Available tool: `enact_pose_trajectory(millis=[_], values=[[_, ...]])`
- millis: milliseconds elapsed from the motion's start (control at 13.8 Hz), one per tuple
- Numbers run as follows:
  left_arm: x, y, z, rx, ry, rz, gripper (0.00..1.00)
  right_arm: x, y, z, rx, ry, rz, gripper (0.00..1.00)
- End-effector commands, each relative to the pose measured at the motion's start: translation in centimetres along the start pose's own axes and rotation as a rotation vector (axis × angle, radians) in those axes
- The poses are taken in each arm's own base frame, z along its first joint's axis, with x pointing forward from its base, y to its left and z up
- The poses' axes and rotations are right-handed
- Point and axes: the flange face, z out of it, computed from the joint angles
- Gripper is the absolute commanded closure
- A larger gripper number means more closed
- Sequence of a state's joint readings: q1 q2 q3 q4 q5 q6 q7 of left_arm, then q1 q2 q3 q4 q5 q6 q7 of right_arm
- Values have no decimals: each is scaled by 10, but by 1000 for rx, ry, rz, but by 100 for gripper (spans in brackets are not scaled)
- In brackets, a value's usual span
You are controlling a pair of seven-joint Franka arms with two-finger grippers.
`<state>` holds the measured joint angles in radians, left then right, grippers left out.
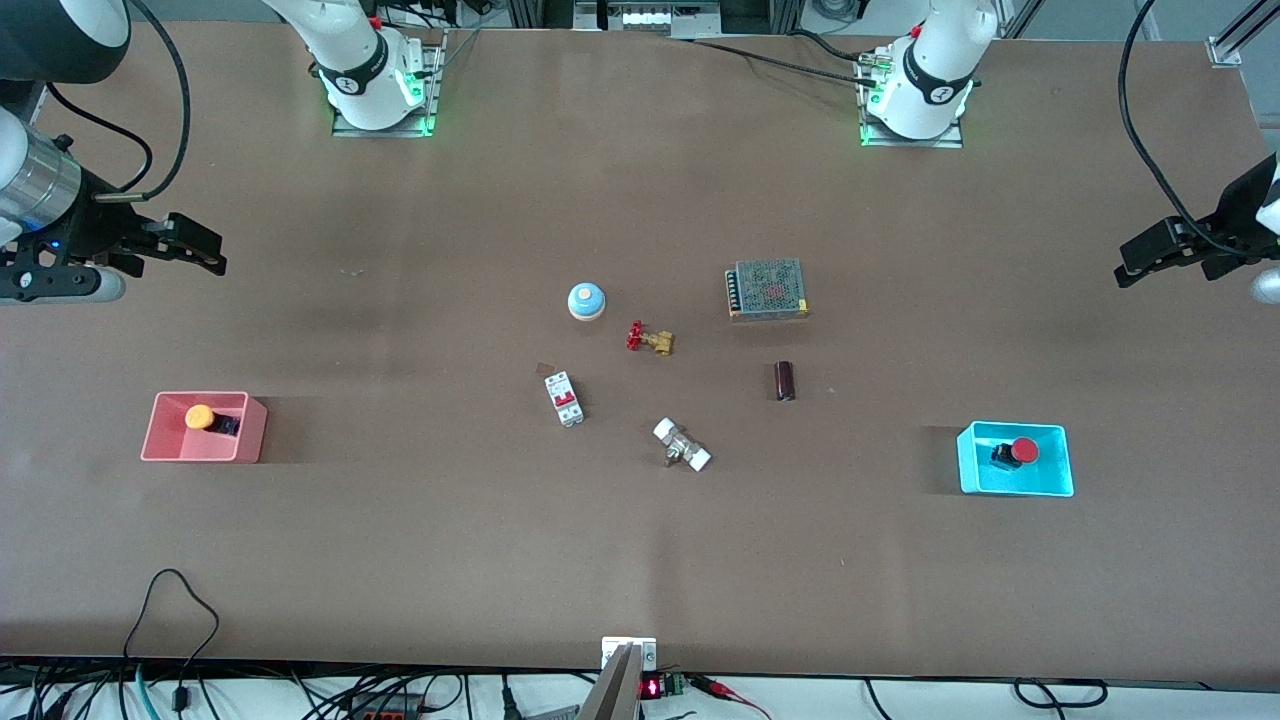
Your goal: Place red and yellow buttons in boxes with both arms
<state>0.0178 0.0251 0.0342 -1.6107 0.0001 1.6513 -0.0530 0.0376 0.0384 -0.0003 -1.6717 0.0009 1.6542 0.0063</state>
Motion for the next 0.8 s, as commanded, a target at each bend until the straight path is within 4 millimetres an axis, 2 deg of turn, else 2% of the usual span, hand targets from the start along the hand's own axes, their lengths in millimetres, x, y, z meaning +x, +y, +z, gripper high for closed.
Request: enact_pose_trajectory(millis=[0, 727], values=[[4, -1, 0, -10, 7, -8, 0, -3, 0, -8, -7, -4, 18, 0], [-3, -5, -5, -9, -7, -14, 0, -2, 2, -8, -7, -4, 23, 0]])
